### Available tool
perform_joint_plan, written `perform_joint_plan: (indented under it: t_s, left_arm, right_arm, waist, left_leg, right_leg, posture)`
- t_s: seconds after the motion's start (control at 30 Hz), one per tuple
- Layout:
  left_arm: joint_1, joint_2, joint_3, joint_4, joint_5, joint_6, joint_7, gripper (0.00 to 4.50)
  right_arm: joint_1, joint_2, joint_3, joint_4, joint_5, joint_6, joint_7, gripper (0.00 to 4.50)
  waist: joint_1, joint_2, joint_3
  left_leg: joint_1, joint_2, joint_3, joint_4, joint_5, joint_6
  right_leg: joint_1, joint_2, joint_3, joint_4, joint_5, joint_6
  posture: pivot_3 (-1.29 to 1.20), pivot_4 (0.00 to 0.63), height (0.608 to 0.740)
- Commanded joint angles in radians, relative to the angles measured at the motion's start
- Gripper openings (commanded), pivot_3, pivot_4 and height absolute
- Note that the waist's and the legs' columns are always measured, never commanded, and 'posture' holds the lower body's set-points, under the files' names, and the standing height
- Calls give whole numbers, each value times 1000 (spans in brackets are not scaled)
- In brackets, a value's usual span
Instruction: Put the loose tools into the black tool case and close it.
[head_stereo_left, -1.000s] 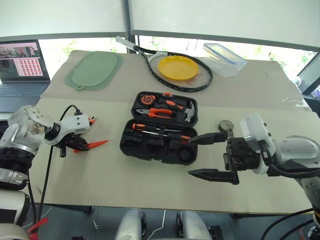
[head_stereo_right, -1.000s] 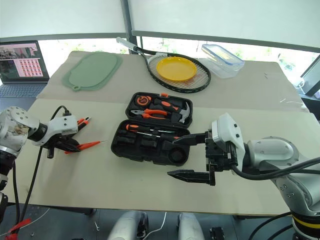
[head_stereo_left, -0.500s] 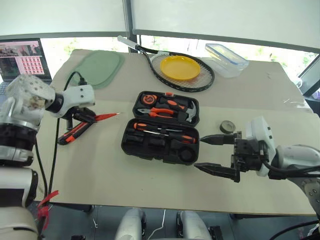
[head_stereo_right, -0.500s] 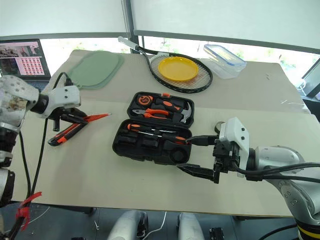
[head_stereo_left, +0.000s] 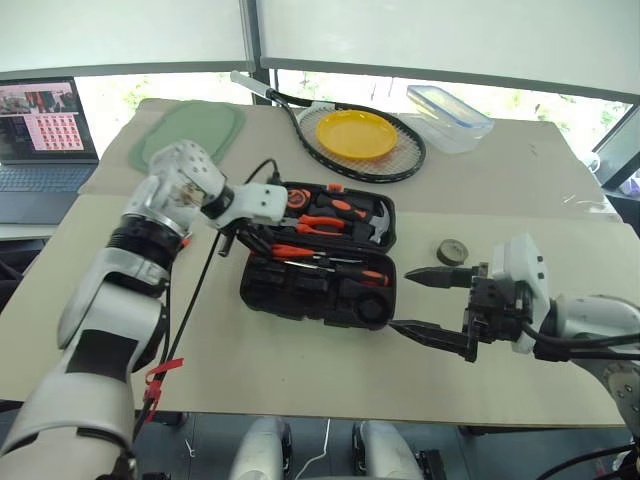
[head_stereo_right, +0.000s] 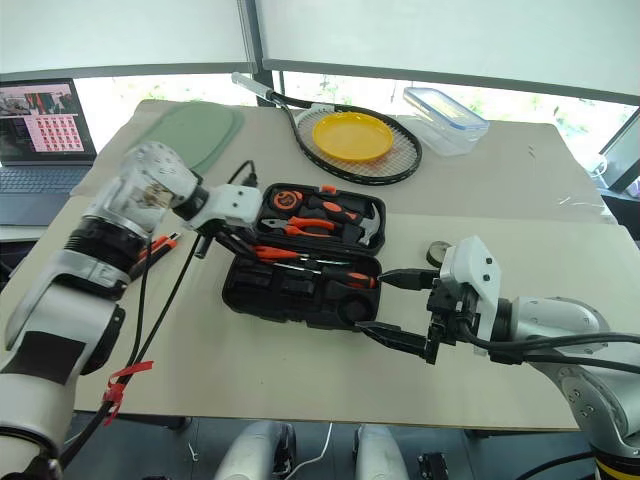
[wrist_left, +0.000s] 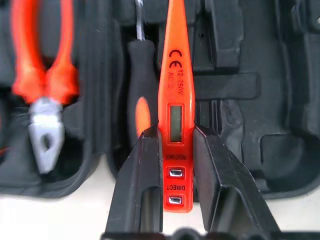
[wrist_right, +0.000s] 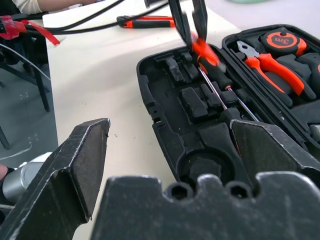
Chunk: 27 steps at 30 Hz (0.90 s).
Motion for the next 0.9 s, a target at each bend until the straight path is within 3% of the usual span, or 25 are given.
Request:
perform_joint_plan:
  t_s: [0.03, 0.43, 0.9]
  left_arm:
    - [-38, -9, -10, 2, 21, 4, -18, 414]
    - [10, 11, -88, -107, -8, 109, -29, 414]
    - [30, -20, -86, -59, 57, 113, 13, 414]
  right_arm:
    - [2, 10, -25, -34, 25, -13, -28, 4500]
    - [24, 6, -38, -58, 51, -12, -70, 4500]
    - [-15, 11, -9, -36, 39, -19, -74, 4500]
  waist:
    - [0, 0, 0]
    - [0, 0, 0]
    - [3, 0, 0]
  left_leg:
    - [0, 0, 0, 0, 0, 0]
    - [0, 0, -1, 0, 0, 0]
    - [1, 0, -1, 0, 0, 1]
  right_leg:
    - [0, 0, 0, 0, 0, 0]
    - [0, 0, 0, 0, 0, 0]
    - [1, -1, 0, 1, 0, 0]
  posture:
    - [0, 150, 738]
    - [0, 150, 738]
    - [0, 150, 738]
